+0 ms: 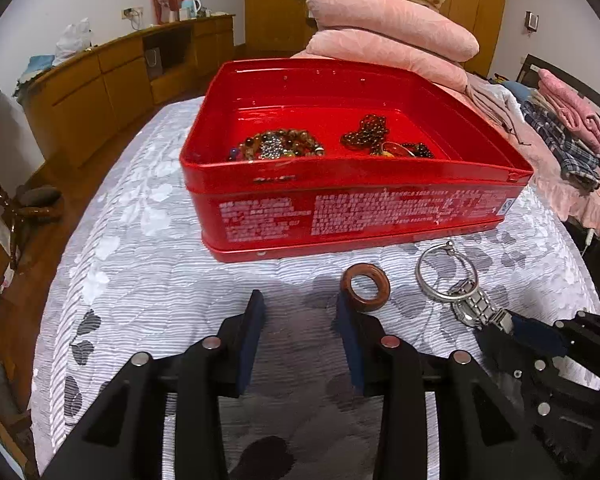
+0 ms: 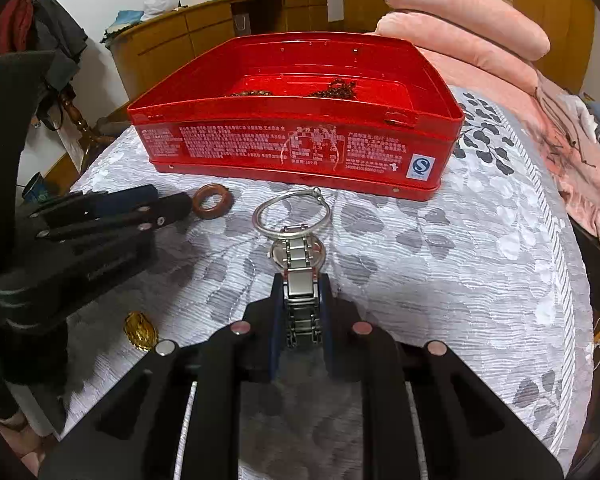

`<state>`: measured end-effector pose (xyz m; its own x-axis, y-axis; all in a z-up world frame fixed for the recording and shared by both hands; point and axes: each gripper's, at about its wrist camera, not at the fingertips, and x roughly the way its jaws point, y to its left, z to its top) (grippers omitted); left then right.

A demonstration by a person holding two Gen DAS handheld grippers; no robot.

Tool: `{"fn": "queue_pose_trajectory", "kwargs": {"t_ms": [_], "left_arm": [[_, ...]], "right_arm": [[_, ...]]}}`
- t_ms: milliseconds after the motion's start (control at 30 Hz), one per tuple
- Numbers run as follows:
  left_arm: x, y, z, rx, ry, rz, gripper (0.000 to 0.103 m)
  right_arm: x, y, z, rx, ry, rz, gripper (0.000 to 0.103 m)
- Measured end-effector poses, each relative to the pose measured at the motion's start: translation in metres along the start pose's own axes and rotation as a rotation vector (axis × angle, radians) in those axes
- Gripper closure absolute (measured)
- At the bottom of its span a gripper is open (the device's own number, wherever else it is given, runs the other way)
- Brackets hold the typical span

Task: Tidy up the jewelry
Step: 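Grasp the silver watch band with the right tool while the left tool approaches the wooden ring, then grasp the wooden ring with the left tool while the right tool holds the watch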

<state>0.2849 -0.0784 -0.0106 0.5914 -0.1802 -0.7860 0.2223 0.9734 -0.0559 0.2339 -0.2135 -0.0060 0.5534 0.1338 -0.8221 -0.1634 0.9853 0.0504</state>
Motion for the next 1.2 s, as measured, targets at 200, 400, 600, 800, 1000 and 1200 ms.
{"fn": "queue_pose_trajectory", "kwargs": {"t_ms": [200, 400, 600, 800, 1000, 1200], "left_arm": [[-0.012, 0.005, -0.003, -0.031, -0.001, -0.051, 0.060], [-0.002, -0.015, 0.002, 0.018, 0.011, -0.049, 0.060], [0.007, -0.024, 0.007, 0.029, 0.019, -0.046, 0.060], [0.010, -0.033, 0.005, 0.055, 0.016, -0.057, 0.070], [0.004, -0.025, -0.001, 0.020, 0.019, -0.114, 0.070], [0.007, -0.029, 0.001, 0.029, 0.025, -0.105, 0.063]], "right_arm": [[0.000, -0.008, -0.004, 0.014, -0.002, 0.018, 0.088], [-0.001, -0.012, -0.004, 0.022, -0.004, 0.016, 0.088], [-0.005, -0.023, -0.007, 0.036, -0.008, -0.014, 0.088], [-0.003, -0.026, -0.009, 0.047, -0.008, -0.010, 0.088], [-0.003, -0.026, -0.009, 0.055, -0.012, -0.001, 0.087], [-0.003, -0.026, -0.010, 0.059, -0.015, 0.001, 0.087]]}}
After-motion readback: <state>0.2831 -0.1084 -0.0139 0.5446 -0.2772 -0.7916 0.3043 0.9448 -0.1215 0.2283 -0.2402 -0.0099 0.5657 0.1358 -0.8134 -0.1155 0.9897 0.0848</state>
